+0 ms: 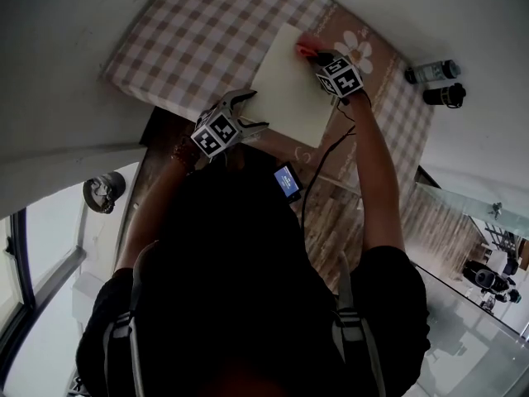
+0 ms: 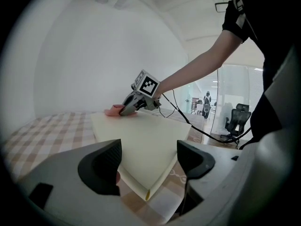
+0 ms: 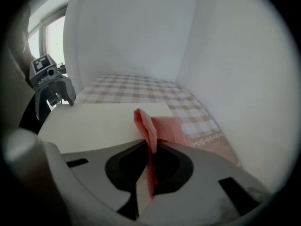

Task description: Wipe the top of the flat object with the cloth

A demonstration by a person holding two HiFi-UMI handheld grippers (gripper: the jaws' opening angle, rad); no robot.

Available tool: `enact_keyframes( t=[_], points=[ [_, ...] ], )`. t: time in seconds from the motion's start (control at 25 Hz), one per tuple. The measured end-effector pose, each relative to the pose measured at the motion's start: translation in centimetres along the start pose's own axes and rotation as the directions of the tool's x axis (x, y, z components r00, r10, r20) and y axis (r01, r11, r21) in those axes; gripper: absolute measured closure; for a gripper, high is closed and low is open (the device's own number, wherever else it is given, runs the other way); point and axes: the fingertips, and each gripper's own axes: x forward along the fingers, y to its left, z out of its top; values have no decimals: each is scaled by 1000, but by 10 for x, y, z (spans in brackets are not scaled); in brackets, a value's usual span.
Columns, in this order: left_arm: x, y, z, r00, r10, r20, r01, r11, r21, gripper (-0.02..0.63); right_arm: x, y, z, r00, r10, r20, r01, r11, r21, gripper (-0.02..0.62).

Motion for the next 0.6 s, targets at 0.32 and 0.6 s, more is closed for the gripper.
enact_keyframes(
  t=[0.32,0.6],
  points=[
    [0,-2,-5,1000,7,-8,-7,1000,-10,224,-7,20,-3,1000,12,11,-12,1000,27,577],
    [-1,-2,-1,1000,9,-8,-9,1000,5,224,-14,41,-6,999,30,9,-31,999,28,577]
  ],
)
